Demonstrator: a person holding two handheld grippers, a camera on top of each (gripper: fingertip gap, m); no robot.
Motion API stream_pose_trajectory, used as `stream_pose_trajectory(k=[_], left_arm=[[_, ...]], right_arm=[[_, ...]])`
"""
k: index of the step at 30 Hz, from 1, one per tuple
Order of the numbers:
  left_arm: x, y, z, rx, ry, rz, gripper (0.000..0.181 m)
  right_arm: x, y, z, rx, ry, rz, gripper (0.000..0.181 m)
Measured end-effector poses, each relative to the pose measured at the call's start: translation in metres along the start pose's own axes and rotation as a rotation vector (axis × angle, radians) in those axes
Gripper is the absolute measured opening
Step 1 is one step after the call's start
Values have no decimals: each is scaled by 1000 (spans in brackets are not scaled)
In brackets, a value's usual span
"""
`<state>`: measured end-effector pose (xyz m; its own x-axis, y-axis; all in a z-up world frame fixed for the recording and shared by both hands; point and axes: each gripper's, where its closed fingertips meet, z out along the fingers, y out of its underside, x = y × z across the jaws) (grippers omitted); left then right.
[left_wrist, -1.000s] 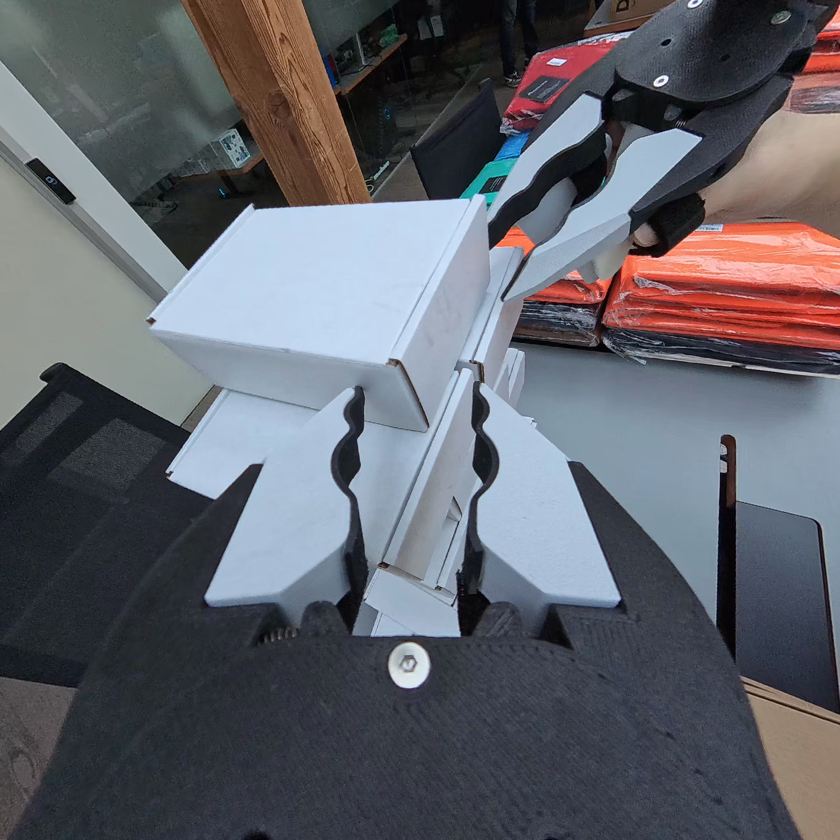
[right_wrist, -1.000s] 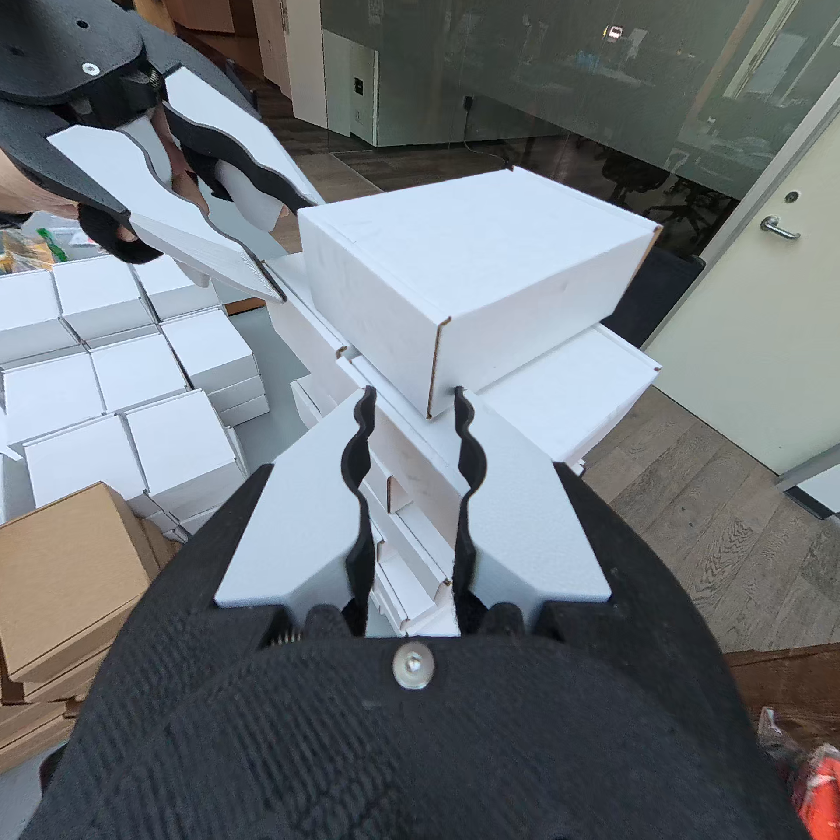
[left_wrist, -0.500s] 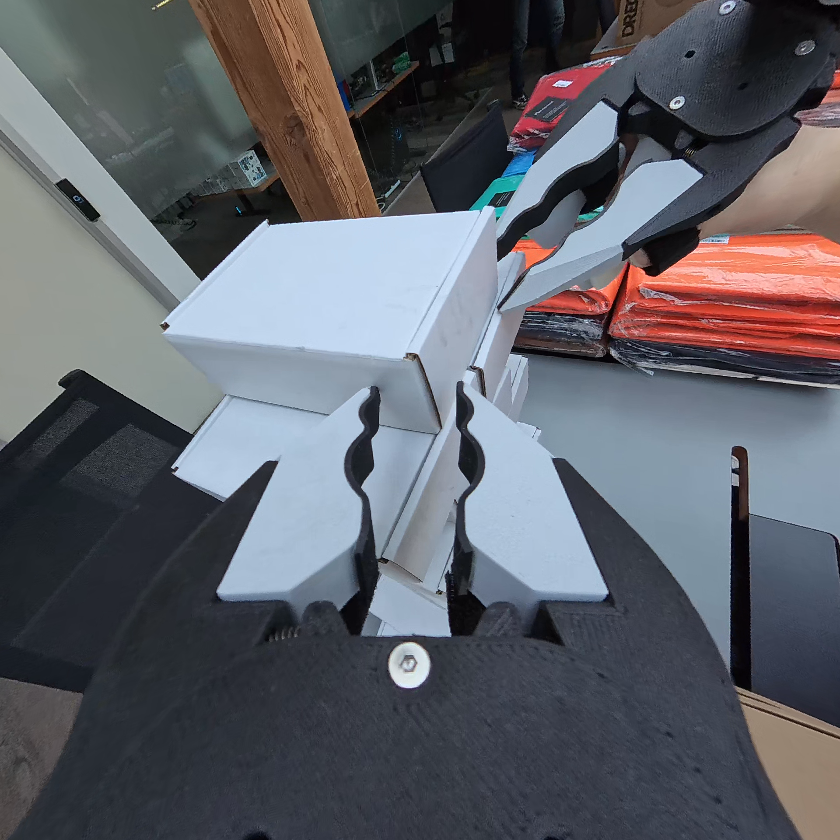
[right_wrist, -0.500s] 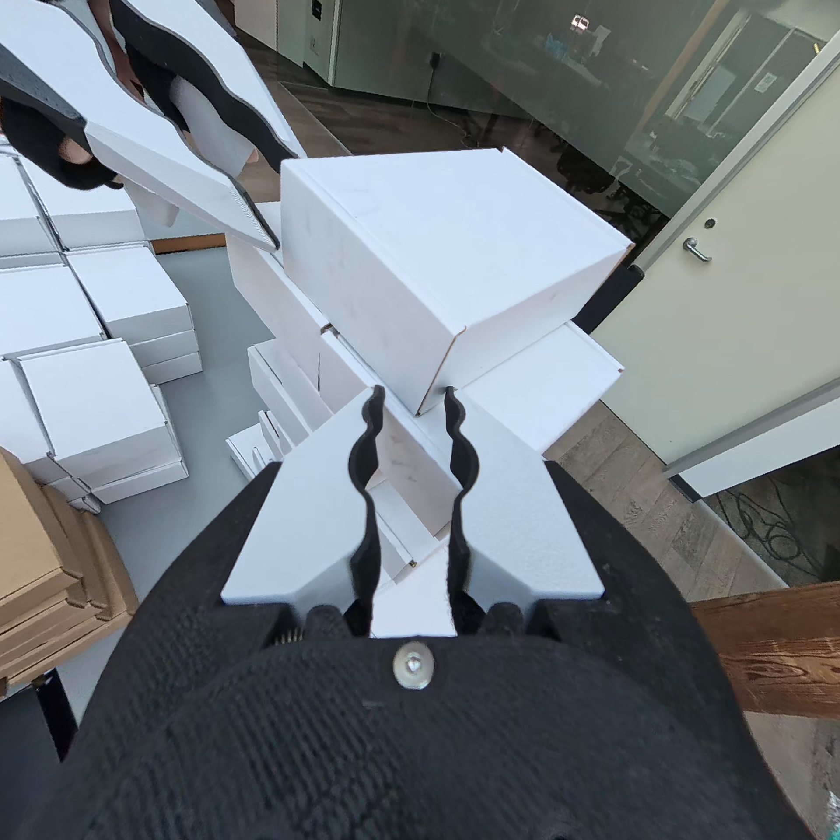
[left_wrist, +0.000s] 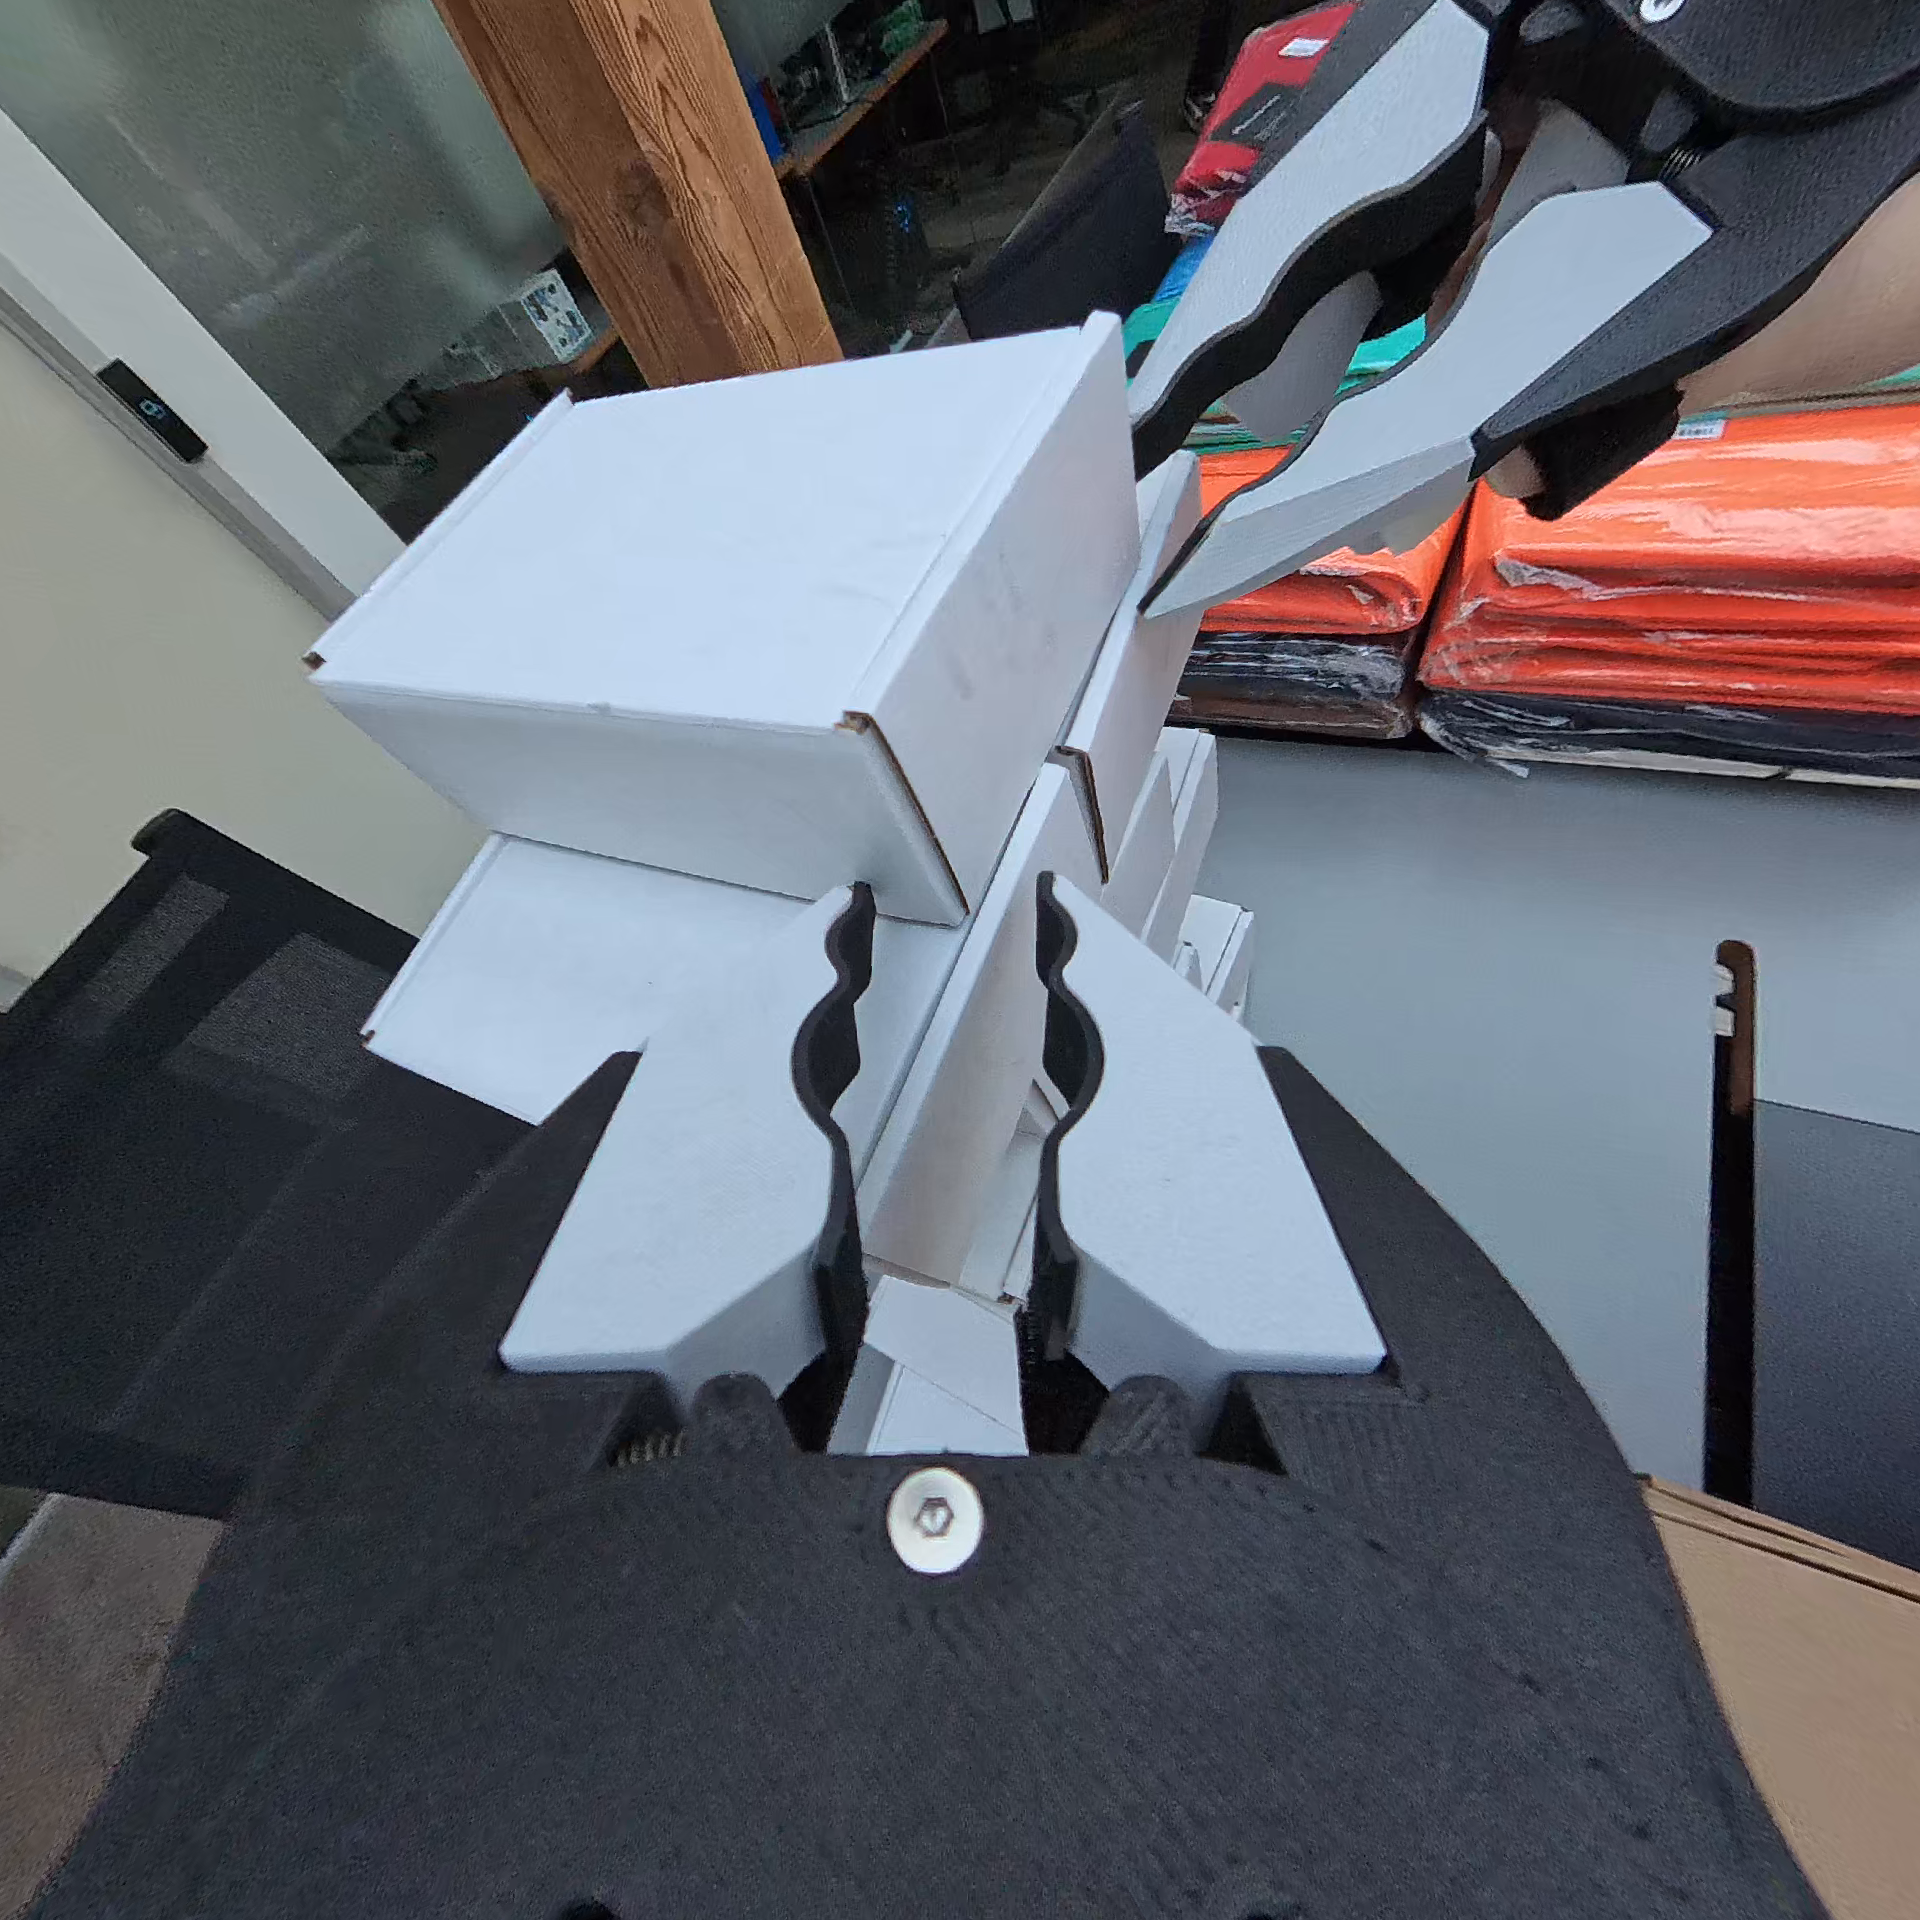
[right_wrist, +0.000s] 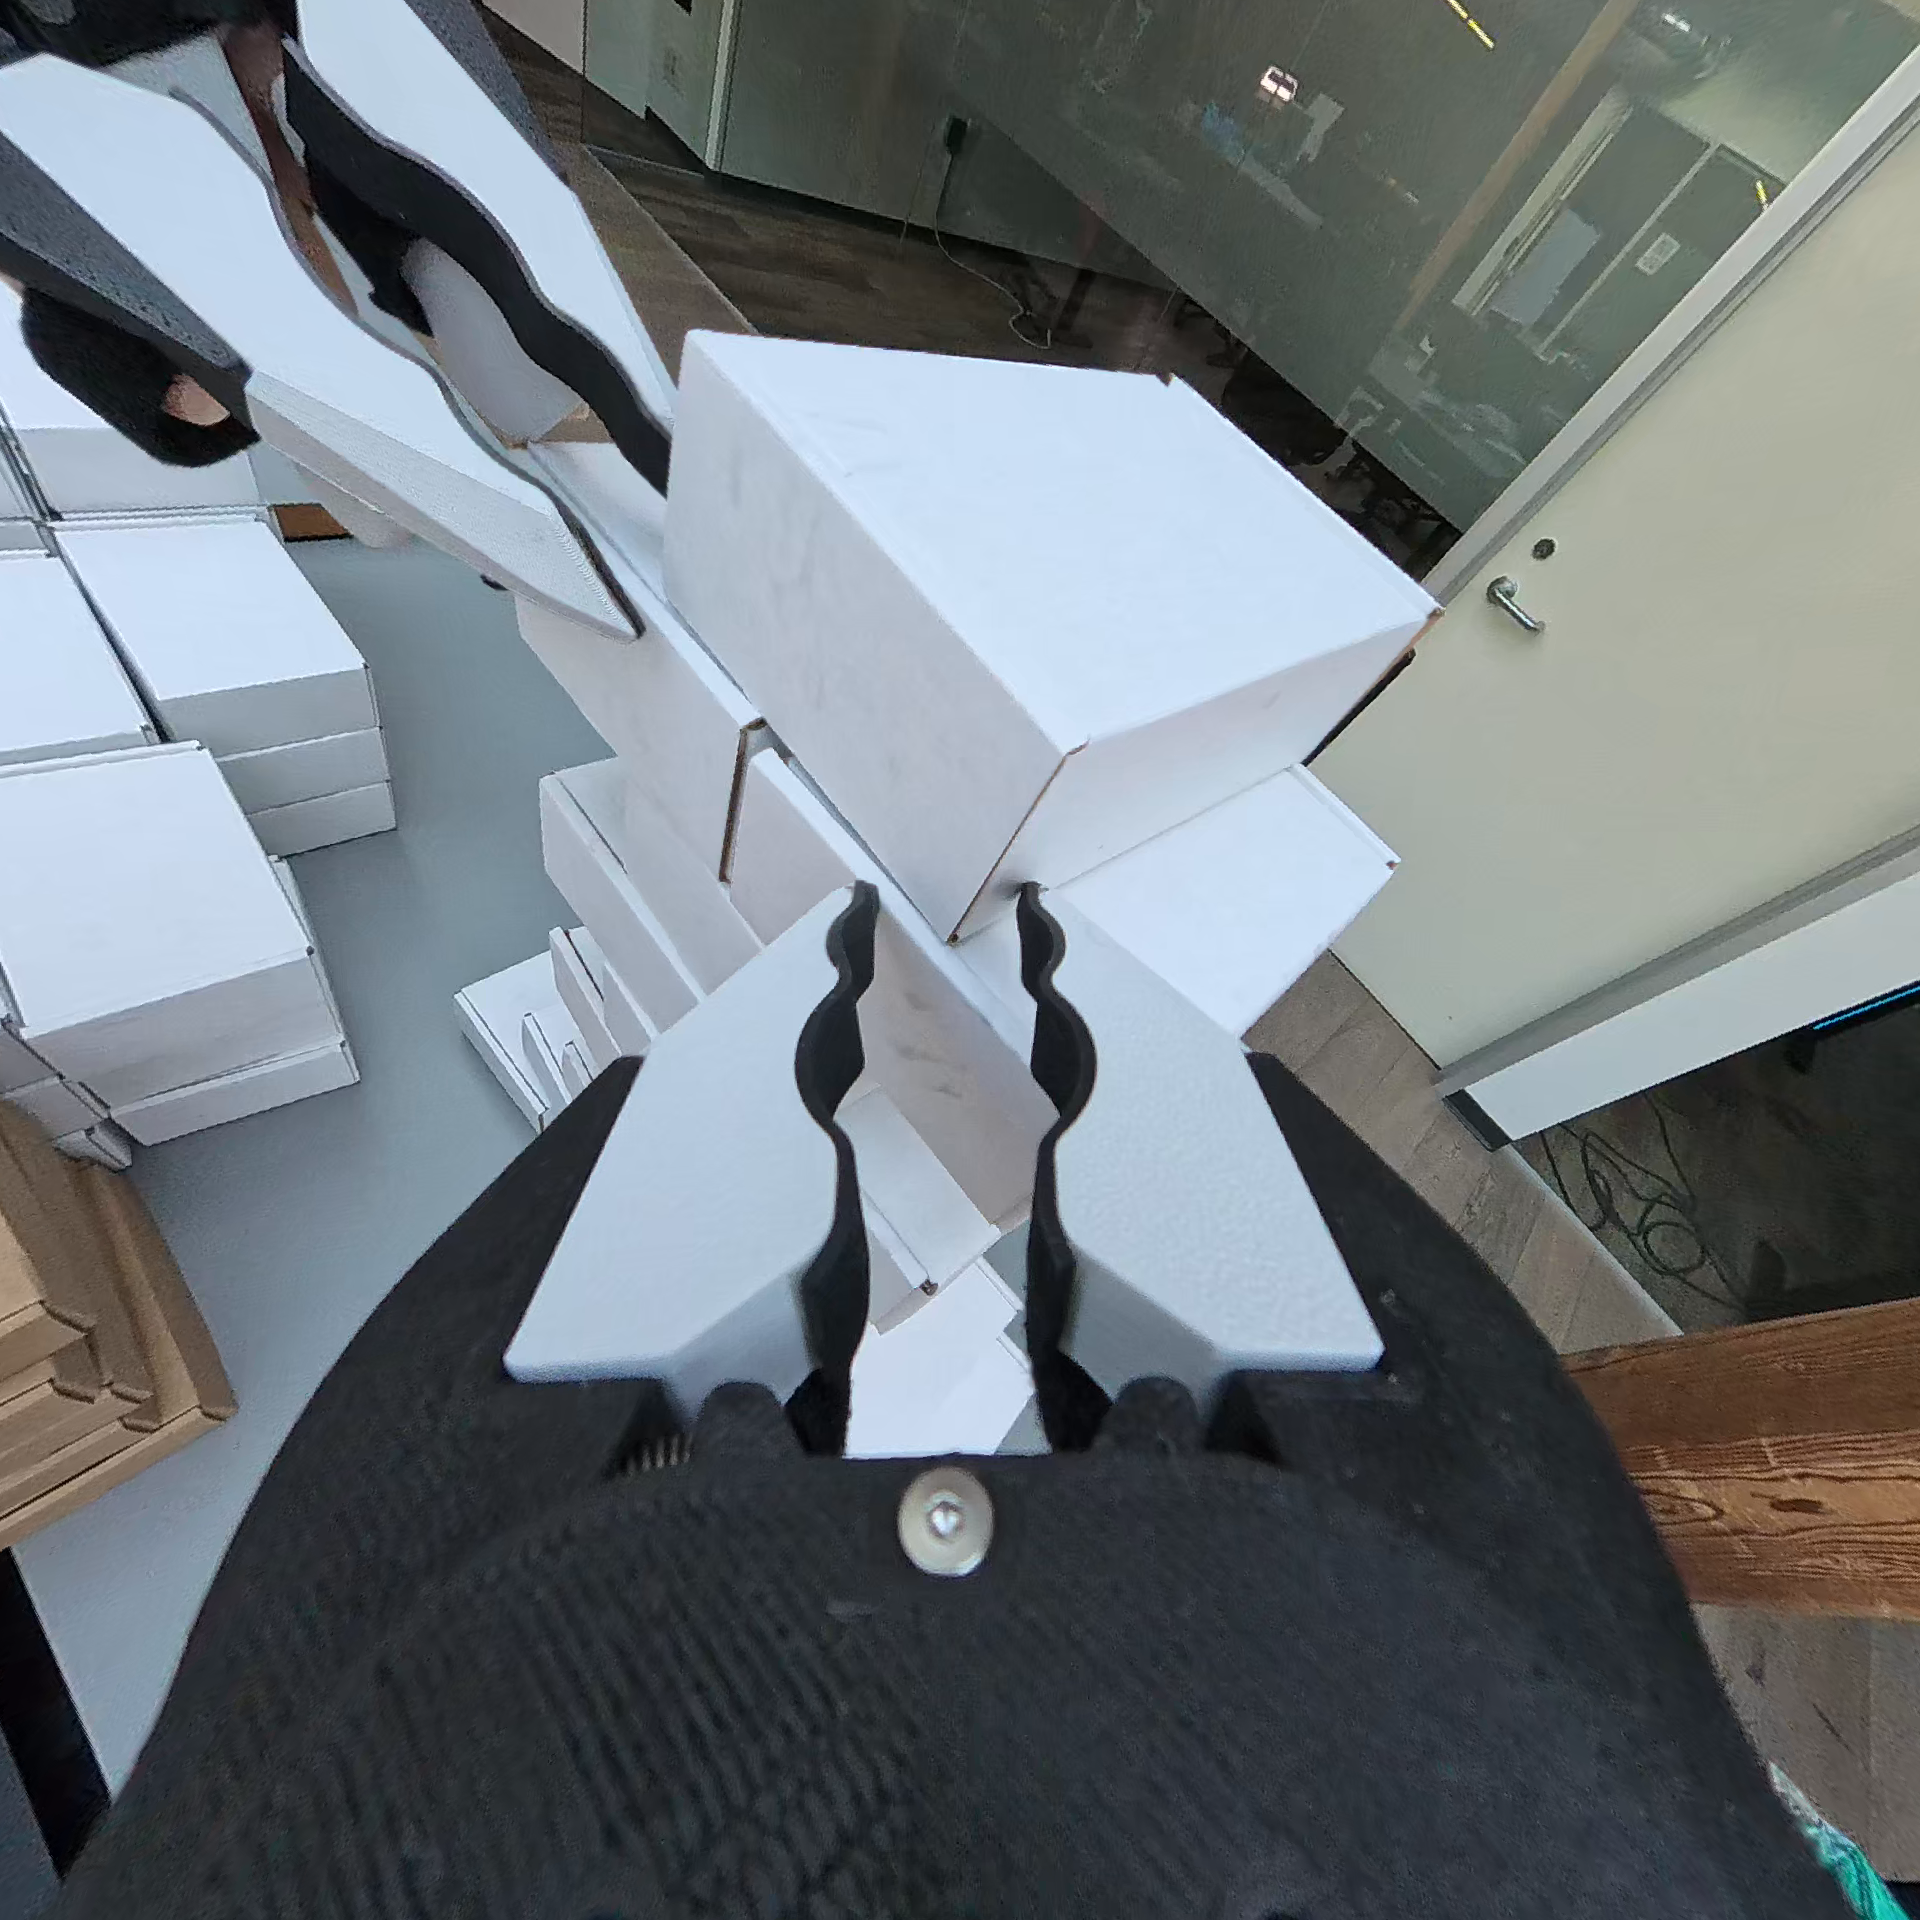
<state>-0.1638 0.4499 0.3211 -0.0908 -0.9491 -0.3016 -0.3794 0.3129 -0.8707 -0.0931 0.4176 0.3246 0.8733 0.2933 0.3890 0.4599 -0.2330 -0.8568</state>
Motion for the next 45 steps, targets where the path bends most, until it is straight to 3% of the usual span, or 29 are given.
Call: stream_pose_trajectory(k=[13,21,25,30,32,34,36,39,42,45], left_arm=[[0,2,0,5,-3,29,31],[-2,-2,-2,14,1,30,35],[-8,-8,-9,45,2,5,40],[-41,-16,-52,110,-93,-26,44],[-74,-11,-79,156,-194,-75,30],[-109,15,-95,132,-285,-112,14],[-129,53,-89,25,-309,-122,0],[-130,98,-57,-135,-275,-82,0],[-127,108,-28,-174,-296,27,0],[-115,98,-7,-137,-255,58,0]], right_arm=[[3,-5,0,-28,-59,45,35],[21,-52,-19,161,-72,150,41],[37,-55,-19,185,-57,221,41],[68,-28,-28,185,40,231,39],[94,1,-33,124,145,183,31],[116,35,-30,25,218,101,17],[120,66,-16,-85,193,-9,11],[112,90,6,-207,148,-248,5],[101,91,24,-222,120,-407,1],[96,87,34,-212,112,-427,1]])
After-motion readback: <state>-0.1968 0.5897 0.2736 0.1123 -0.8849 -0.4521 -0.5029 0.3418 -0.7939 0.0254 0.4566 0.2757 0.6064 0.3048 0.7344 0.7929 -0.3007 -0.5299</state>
